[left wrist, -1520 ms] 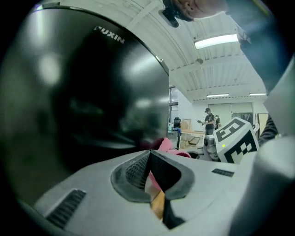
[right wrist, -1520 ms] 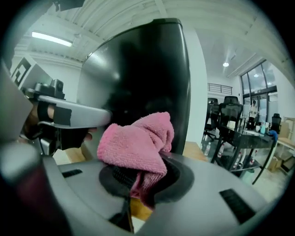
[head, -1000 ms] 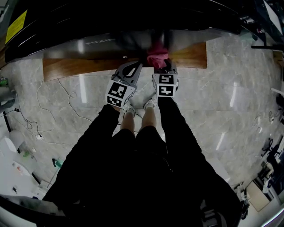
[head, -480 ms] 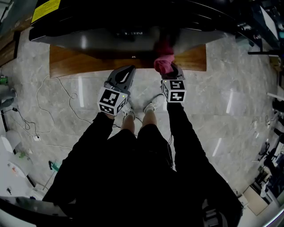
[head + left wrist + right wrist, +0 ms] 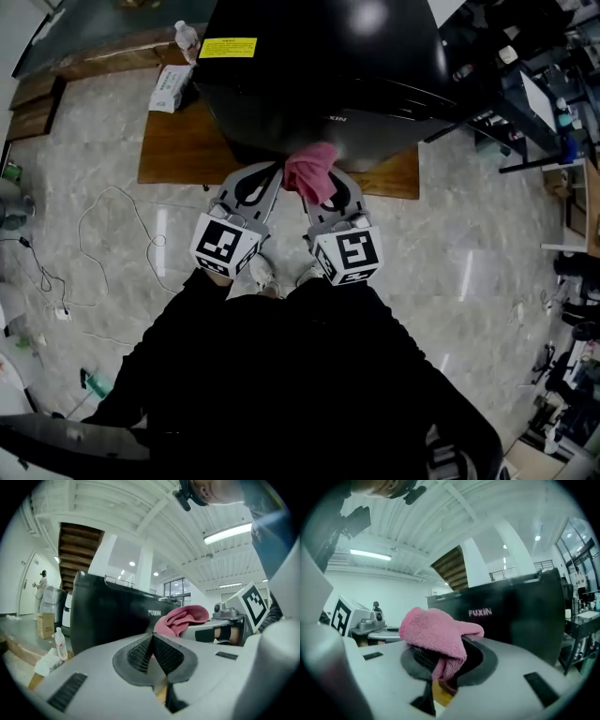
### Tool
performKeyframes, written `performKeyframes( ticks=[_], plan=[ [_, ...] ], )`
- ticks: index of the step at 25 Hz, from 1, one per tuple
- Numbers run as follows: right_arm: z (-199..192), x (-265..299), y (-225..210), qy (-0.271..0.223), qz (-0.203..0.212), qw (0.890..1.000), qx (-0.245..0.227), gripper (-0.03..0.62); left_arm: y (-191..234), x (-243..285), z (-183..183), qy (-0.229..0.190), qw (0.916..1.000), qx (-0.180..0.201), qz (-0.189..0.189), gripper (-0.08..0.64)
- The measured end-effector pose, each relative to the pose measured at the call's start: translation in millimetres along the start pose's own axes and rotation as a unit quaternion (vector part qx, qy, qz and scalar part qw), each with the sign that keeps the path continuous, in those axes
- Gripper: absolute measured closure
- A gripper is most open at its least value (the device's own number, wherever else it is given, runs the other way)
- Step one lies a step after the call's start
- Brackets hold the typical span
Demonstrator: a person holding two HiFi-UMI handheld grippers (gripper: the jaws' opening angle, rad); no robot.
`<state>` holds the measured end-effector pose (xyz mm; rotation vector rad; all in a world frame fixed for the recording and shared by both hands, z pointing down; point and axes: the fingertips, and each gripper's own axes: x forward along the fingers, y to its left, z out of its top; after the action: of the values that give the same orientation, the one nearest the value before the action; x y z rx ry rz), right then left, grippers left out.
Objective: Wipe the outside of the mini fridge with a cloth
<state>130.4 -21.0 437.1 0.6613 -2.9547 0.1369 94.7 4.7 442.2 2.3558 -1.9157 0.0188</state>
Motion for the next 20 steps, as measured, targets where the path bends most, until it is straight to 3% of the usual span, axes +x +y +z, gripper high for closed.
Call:
performKeyframes(
  ticks=[4,8,14,20],
  plan=[
    [56,17,31,-0.034,0.004,0.999,-0.018,0.506,25,-34,59,-0.041,0.9985,0.020,0.030,0.557],
    [83,46,46,-0.053,-0.011,0.998,-0.019,0.505,56,-53,87,-0.061,0.9961,0.040,0.050,0.557],
    [76,88,45,-0.029,-0.028,0.999,0.023,0.506,88,-54,106,-0.080,0.9945,0.044,0.052,0.557],
    [61,100,42,-0.021,-0.034,0.998,0.053,0.508,100,-44,88,-0.071,0.9958,0.037,0.044,0.557]
  ],
)
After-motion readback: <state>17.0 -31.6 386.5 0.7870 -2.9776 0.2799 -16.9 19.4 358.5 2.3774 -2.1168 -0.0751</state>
